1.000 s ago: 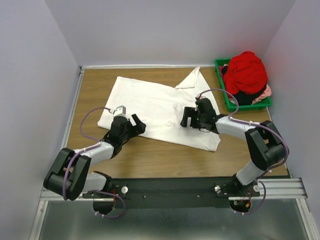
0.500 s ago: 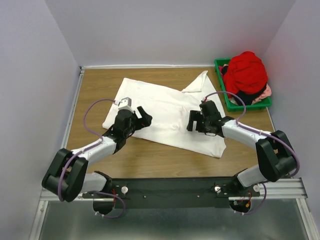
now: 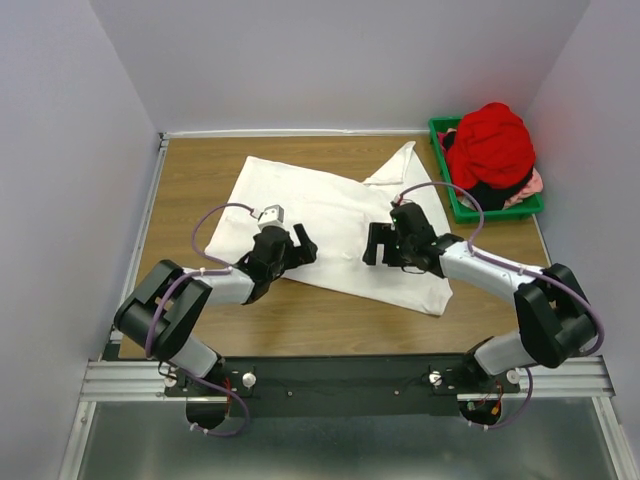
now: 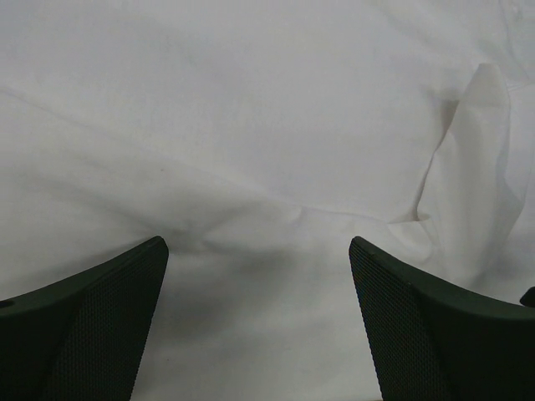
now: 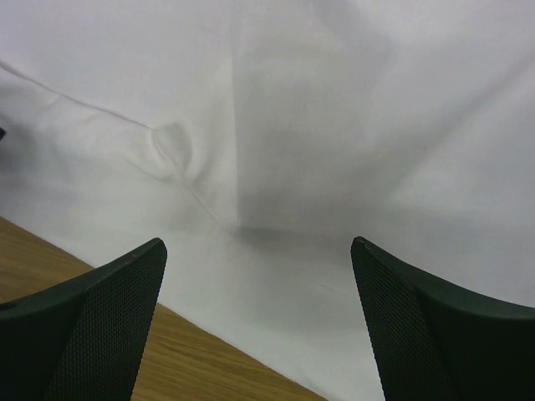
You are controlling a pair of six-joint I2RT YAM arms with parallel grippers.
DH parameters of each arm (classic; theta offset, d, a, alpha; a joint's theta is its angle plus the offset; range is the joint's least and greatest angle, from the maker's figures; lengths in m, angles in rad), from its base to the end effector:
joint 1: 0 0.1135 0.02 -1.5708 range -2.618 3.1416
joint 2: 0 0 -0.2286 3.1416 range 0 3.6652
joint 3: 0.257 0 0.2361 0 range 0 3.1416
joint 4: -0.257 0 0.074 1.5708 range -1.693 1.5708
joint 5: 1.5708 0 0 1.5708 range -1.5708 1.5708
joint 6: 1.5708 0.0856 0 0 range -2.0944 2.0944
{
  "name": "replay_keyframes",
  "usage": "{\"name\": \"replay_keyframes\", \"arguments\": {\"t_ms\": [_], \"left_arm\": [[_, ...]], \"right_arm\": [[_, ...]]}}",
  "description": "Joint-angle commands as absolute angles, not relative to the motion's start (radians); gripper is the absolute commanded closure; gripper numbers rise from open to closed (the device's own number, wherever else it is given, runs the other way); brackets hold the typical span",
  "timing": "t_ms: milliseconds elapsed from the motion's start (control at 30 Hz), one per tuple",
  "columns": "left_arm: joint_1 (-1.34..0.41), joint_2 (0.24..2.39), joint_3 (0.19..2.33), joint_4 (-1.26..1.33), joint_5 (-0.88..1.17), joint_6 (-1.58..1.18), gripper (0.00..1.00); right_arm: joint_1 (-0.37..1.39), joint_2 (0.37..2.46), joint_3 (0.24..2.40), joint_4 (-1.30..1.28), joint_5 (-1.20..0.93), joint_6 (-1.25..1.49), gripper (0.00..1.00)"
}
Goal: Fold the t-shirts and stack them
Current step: Fold the tshirt
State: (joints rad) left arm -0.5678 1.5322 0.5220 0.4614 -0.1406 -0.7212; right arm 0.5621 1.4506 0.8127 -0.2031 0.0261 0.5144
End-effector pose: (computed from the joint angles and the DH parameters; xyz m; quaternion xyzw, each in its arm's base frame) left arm 0.2753 -0.1614 0.0976 -0.1009 0.8649 -0.2441 0.4268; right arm 0.2704 0.1677 0.1337 -0.0176 0.9339 0.1725 0.3126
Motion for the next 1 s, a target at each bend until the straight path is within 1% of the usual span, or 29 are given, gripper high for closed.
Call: {"name": "replay_keyframes", "arguments": {"t_ms": [0, 233, 400, 600, 967], "left_arm": [[-0.609, 1.514, 0.442, 0.466, -0.222, -0.793, 0.02], [-0.678, 1.447, 0.342, 0.453, -0.262, -0.914, 0.02], [-0.739, 1.364, 0.263, 0.397, -0.275, -1.009, 0.02], [-0.824, 1.257, 0.196, 0.318, -0.285, -1.126, 0.02], [-0.931, 1.117, 0.158, 0.15, -0.31, -1.272, 0.02]], "right_arm": [[0.563, 1.488, 0.758, -0.202, 0.092, 0.54, 0.02], [0.563, 1.534, 0.706, -0.206, 0.179, 0.603, 0.02], [0.561, 1.549, 0.667, -0.213, 0.187, 0.649, 0.02], [0.563, 1.506, 0.629, -0.242, 0.176, 0.686, 0.02], [0.563, 1.368, 0.508, -0.282, 0.106, 0.756, 0.03]]}}
